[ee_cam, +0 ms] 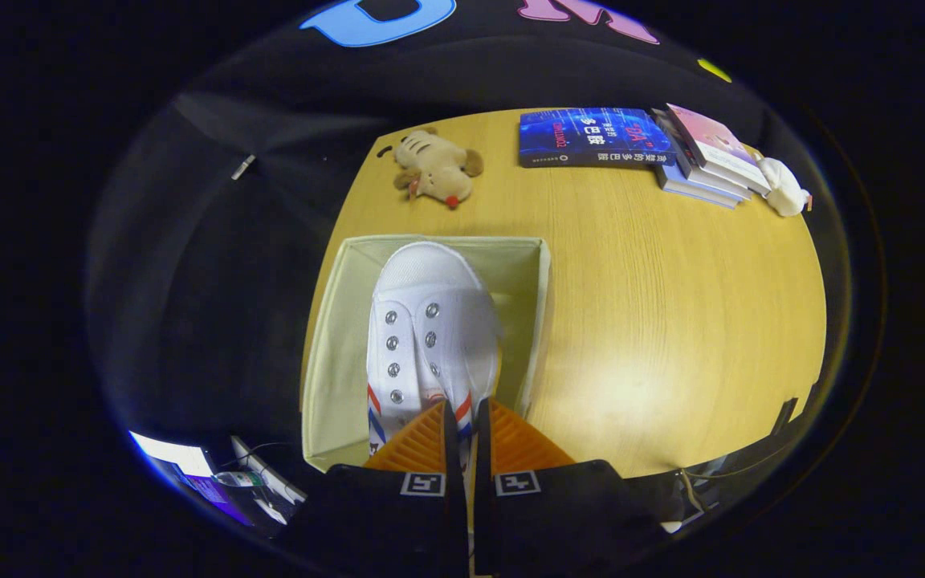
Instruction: Open the storage box then place both shoes into the box .Put the left shoe in first, then the right shoe, with the right side of both shoes facing outward in a uniform manner.
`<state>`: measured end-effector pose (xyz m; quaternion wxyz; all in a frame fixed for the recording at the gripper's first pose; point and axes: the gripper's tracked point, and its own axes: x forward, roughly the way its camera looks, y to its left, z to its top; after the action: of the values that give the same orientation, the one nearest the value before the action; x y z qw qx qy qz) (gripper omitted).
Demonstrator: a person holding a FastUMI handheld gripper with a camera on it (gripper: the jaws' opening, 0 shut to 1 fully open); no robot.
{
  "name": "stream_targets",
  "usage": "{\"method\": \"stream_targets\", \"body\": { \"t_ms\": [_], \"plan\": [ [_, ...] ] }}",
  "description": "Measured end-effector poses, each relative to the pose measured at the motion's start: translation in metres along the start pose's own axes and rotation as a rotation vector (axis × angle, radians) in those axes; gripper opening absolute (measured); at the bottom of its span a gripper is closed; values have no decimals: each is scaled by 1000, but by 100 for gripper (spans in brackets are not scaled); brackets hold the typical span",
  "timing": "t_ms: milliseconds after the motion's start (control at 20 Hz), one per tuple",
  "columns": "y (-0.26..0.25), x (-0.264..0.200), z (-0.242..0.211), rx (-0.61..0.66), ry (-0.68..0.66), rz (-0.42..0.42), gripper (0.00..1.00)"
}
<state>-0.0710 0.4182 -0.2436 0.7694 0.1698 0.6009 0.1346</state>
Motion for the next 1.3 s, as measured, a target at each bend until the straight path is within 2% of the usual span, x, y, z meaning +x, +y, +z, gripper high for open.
{"method": "stream_targets", "body": {
  "t_ms": [100, 150, 300, 350, 500, 600, 650, 800, 1100, 1300],
  "plan": [
    [6, 4, 5, 24, -14, 18, 18],
    [1, 1, 13, 11, -46, 1, 31],
    [0, -3, 25, -43, -86, -15, 45],
    [2, -3, 25, -41, -89, -8, 56],
    [9, -8, 25, -43, -96, 20, 75],
    [16, -17, 32, -46, -136, 49, 89],
    [17, -26, 40, -70, -178, 64, 99],
    [12, -44, 57, -121, -308, 72, 99],
    [-6, -92, 87, -104, -504, 103, 99],
    [-40, -141, 121, -111, -666, 68, 99]
  ]
}}
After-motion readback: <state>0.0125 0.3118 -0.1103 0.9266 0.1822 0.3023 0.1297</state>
